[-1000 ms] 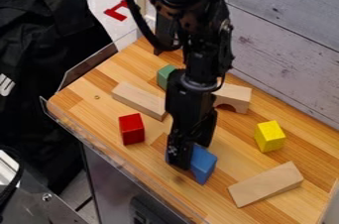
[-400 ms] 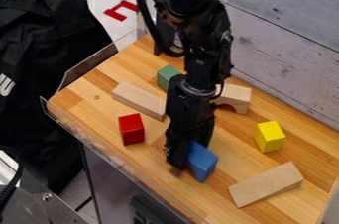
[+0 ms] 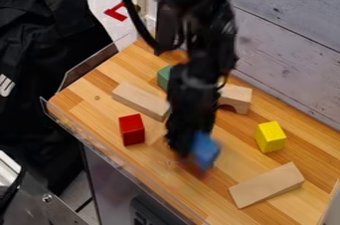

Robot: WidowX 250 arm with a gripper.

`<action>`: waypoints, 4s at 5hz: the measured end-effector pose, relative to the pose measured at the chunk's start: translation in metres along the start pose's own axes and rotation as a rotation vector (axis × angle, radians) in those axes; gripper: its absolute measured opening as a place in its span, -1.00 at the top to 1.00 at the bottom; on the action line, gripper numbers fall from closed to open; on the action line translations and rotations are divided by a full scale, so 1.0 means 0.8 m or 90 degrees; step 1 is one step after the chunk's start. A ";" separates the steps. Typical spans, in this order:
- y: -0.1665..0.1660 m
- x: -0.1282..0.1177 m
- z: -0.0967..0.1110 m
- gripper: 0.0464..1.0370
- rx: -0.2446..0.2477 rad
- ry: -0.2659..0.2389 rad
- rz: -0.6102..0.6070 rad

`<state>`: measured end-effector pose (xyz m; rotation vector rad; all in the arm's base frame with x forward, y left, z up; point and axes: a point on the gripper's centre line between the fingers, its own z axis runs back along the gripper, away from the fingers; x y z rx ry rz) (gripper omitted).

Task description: Move the blue arch in the middle

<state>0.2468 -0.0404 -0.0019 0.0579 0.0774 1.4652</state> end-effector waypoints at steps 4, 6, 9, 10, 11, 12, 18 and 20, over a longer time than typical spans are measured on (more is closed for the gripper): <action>-0.069 -0.018 0.012 -0.13 -0.057 0.055 0.012; -0.050 0.005 -0.004 -0.13 -0.019 0.075 0.083; -0.035 0.022 -0.026 -0.13 0.043 0.054 0.088; -0.043 0.018 -0.027 -0.13 0.042 0.055 0.078; -0.046 0.016 -0.028 -0.13 0.037 0.064 0.087; -0.047 0.016 -0.027 -0.22 0.035 0.064 0.085; -0.063 0.026 0.096 -0.92 -0.146 -0.028 -0.207; -0.012 0.031 0.103 -0.92 -0.017 -0.054 -0.525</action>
